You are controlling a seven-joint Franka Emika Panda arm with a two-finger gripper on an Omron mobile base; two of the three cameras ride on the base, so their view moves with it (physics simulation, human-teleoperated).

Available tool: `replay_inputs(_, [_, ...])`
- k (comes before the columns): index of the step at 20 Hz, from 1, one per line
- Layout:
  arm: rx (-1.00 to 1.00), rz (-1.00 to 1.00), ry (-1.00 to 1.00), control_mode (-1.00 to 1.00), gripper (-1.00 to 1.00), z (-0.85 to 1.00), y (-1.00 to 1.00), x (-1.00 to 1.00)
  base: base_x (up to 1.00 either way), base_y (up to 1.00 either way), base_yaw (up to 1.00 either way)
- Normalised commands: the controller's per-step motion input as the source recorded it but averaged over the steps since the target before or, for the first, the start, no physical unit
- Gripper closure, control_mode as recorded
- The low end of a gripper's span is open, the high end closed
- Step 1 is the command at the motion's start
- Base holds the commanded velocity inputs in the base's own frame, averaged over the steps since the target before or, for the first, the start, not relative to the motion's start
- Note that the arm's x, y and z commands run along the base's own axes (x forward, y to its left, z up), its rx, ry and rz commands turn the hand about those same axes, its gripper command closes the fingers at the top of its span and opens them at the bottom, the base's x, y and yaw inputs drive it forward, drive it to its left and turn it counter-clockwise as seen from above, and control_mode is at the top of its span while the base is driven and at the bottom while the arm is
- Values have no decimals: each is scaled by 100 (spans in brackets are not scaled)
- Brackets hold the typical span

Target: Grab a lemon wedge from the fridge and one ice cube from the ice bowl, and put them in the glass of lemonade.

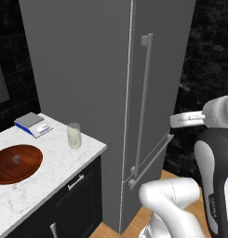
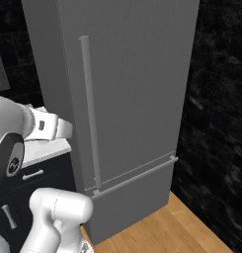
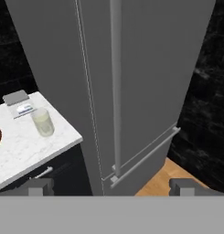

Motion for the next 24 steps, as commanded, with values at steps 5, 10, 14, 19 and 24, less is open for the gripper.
replay_inputs(5, [0, 12, 5, -100, -100, 2, 3, 100, 0, 0, 0])
replay_inputs(10, [0, 5, 19, -100, -100, 0, 1, 76, 0, 0, 0])
replay_inputs(14, [0, 0, -2, -100, -100, -2, 0, 41, 0, 0, 0])
replay_inputs(19, [0, 0, -13, -100, -100, -16, 0, 24, 0, 0, 0])
replay_inputs(24, [0, 4, -10, -100, -100, -10, -6, 55, 0, 0, 0])
